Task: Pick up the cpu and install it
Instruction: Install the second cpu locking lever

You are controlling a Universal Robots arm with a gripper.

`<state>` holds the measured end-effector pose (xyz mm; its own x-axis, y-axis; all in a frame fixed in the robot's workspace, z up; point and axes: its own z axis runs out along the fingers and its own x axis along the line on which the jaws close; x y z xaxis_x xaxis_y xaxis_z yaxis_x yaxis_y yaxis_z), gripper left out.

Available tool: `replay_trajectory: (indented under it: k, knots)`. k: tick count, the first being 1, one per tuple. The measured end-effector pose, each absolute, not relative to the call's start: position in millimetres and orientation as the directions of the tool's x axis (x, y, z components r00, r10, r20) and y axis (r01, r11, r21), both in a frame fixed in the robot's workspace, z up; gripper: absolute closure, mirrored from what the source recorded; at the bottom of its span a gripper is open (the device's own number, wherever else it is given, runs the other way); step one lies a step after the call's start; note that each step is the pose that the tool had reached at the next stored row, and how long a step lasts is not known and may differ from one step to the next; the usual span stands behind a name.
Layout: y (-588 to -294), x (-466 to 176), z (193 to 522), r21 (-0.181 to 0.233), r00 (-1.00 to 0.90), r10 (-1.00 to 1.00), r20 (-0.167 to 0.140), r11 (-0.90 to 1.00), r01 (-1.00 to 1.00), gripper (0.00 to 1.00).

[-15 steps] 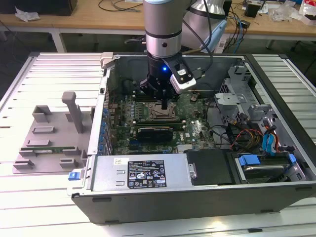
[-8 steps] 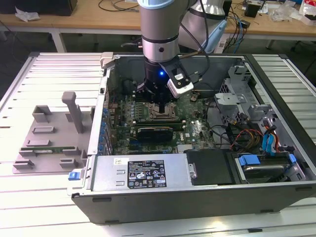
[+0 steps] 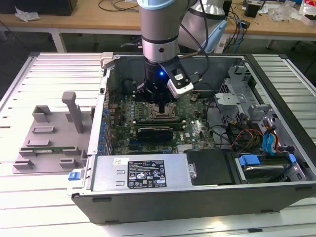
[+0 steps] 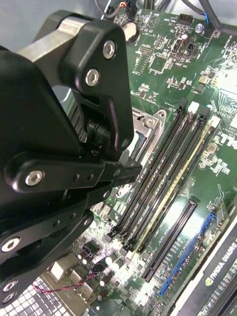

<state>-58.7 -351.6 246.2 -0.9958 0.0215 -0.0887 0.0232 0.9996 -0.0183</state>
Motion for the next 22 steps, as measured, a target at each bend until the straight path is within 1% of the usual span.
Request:
replay_trajectory:
  k: [22]
  knots:
    - [-351.8, -67.8, 239.1, -0.018, -0.996, 0.014, -0.089, 1.0, 0.016, 0.89]
